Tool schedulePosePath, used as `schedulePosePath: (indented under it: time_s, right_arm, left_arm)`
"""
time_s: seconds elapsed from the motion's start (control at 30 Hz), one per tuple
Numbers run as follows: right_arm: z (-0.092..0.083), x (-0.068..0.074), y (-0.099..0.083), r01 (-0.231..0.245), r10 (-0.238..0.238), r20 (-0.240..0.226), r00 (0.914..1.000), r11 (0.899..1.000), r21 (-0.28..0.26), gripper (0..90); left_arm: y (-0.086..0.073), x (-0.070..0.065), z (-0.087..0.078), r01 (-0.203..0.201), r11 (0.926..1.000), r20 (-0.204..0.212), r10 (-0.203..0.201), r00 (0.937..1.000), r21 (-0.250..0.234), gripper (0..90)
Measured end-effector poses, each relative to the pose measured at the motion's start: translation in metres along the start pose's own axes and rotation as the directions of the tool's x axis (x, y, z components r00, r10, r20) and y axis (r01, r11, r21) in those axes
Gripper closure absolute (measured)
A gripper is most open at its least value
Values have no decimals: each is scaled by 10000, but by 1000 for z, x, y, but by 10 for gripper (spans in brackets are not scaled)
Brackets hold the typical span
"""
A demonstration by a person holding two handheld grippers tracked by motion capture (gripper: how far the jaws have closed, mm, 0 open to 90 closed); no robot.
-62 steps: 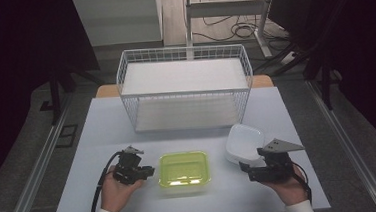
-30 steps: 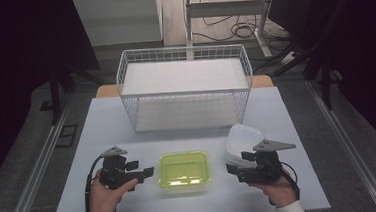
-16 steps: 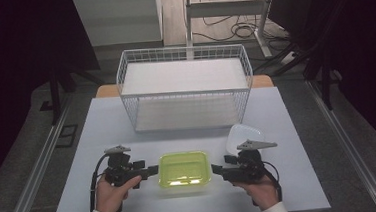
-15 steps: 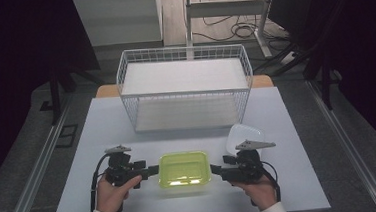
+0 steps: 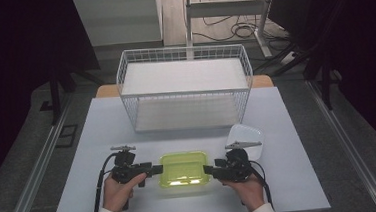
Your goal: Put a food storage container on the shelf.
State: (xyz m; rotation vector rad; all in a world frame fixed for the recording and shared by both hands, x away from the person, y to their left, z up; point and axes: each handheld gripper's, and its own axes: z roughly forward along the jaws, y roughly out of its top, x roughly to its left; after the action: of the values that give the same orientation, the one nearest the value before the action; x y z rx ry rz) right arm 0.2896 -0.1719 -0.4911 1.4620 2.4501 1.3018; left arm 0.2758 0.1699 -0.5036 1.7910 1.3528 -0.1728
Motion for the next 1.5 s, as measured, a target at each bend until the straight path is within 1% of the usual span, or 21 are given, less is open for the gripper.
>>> schedulePosePath:
  time_s: [0.13,0.23,0.27,0.37,0.4,0.47,0.5,0.57,0.6,0.63,0.67,0.7,0.73,0.8,0.83,0.87,0.9,0.97,1.13,1.3,1.5]
  right_arm:
    - [5,-3,-1,-321,322,-175,9993,9995,69,435]
    - [7,-3,-1,-427,430,-281,9987,9990,117,445]
    - [9,-4,-1,-535,541,-385,9978,9984,156,454]
    - [12,-6,-1,-639,651,-520,9965,9977,228,468]
    - [13,-6,-1,-662,676,-535,9963,9974,275,473]
    - [14,-7,-1,-738,758,-596,9953,9967,351,483]
    - [15,-7,-1,-773,798,-651,9947,9962,399,491]
    - [16,-7,-1,-795,828,-761,9937,9958,454,511]
    - [16,-8,-1,-796,834,-809,9932,9956,496,525]
    - [17,-8,-1,-829,872,-846,9926,9951,537,542]
    - [17,-8,-1,-842,892,-930,9917,9949,559,569]
    - [17,-8,-1,-842,892,-930,9917,9949,559,569]
    - [16,-8,-1,-878,933,-935,9912,9943,604,628]
    - [16,-8,-2,-1000,1060,-960,9897,9929,651,666]
    - [15,-9,-2,-1107,1174,-1078,9872,9916,662,680]
    - [14,-9,-3,-1331,1399,-1203,9828,9891,629,701]
    - [13,-9,-4,-1443,1505,-1252,9806,9879,577,714]
    - [11,-9,-4,-1627,1678,-1261,9777,9854,496,744]
    - [4,-7,-4,-1729,1734,-1211,9774,9848,148,779]
    - [-3,-3,-2,-1364,1350,-1290,9824,9907,-22,784]
    - [-14,2,3,-912,847,-1370,9869,9949,-422,786]
  left_arm:
    - [0,-1,4,88,10000,100,-88,9999,38,375]
    - [0,0,6,98,9999,164,-100,9998,71,387]
    - [0,1,8,190,9997,240,-194,9995,144,400]
    - [0,2,10,276,9994,344,-283,9990,199,423]
    - [0,2,12,379,9991,472,-389,9981,203,433]
    - [-1,5,14,681,9973,919,-705,9933,283,453]
    - [-2,6,16,763,9964,942,-794,9924,365,464]
    - [-2,7,17,789,9959,906,-826,9925,438,510]
    - [-3,8,19,978,9943,1193,-1023,9876,430,543]
    - [-3,8,19,994,9941,1226,-1041,9870,439,568]
    - [-3,8,19,975,9943,1123,-1019,9884,438,590]
    - [-3,8,19,975,9943,1123,-1019,9884,438,615]
    - [-4,8,19,970,9940,1133,-1023,9883,515,643]
    - [-4,7,18,1028,9937,1064,-1071,9885,453,684]
    - [-4,7,17,1039,9938,1002,-1072,9892,384,707]
    - [-4,7,16,1083,9935,1038,-1114,9883,346,736]
    - [-4,6,15,1120,9933,1053,-1146,9878,297,747]
    - [-5,5,12,1076,9939,1076,-1094,9882,223,767]
    - [-8,-3,11,897,9960,962,-895,9913,29,788]
    - [-7,-8,5,739,9971,1042,-715,9920,-193,793]
    - [-4,-20,-7,199,9983,912,-149,9957,-551,792]
